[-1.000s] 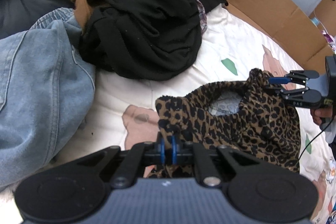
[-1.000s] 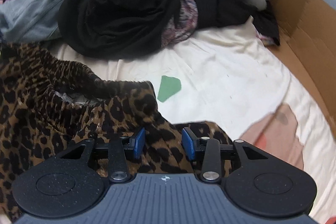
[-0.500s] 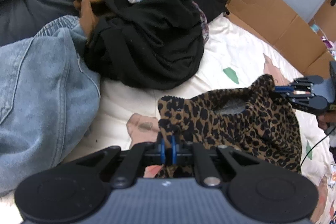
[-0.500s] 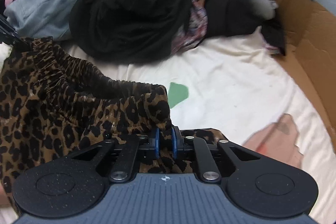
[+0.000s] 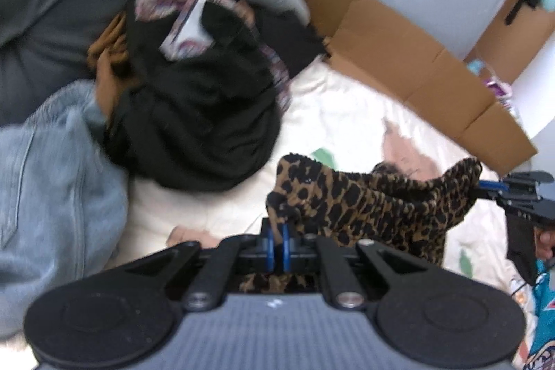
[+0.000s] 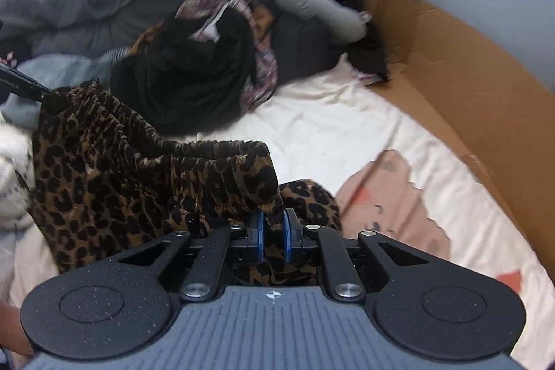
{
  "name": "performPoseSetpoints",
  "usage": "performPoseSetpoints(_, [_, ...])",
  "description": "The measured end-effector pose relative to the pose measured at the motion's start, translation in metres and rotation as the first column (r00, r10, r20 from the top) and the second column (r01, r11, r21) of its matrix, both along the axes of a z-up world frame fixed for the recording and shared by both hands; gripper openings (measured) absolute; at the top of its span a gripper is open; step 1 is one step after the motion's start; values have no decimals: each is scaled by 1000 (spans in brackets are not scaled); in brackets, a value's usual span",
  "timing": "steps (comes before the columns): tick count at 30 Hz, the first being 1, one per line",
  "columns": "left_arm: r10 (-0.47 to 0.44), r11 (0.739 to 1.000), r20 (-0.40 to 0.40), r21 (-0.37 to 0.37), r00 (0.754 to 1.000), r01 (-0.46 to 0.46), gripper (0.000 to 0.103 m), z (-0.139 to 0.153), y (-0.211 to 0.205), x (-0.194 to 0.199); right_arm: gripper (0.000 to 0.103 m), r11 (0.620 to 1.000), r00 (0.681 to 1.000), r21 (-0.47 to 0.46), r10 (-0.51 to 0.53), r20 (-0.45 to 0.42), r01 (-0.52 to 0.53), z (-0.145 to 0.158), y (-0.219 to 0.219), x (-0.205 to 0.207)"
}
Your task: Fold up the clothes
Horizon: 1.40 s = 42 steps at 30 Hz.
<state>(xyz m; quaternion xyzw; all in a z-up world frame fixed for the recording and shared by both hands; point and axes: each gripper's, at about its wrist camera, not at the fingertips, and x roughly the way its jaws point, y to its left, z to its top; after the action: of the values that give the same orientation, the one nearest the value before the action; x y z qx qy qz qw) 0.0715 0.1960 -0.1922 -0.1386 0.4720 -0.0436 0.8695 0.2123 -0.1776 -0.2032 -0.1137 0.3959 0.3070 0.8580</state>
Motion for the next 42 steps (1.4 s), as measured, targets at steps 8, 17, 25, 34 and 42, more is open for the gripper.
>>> performPoseSetpoints(8, [-73,997,85,-30,994,75,5,61,-31,5,9,985,984,59,-166,62,162,69,-46,-47])
performPoseSetpoints(17, [-151,984,159,-73,976,164,4,122,-68,-6,9,945,943,128,-314,111,300,142,-94,-114])
performPoseSetpoints(25, [-221,966,237,-78,946,245,4,170,-100,-20,9,922,907,164,-379,184,352,205,-119,-178])
performPoseSetpoints(34, [-276,949,303,-67,912,309,4,205,-131,-40,9,899,864,208,-431,262,386,260,-137,-235])
performPoseSetpoints(42, [-326,928,289,-87,900,363,4,197,-132,-37,9,868,844,214,-489,219,447,254,-144,-253])
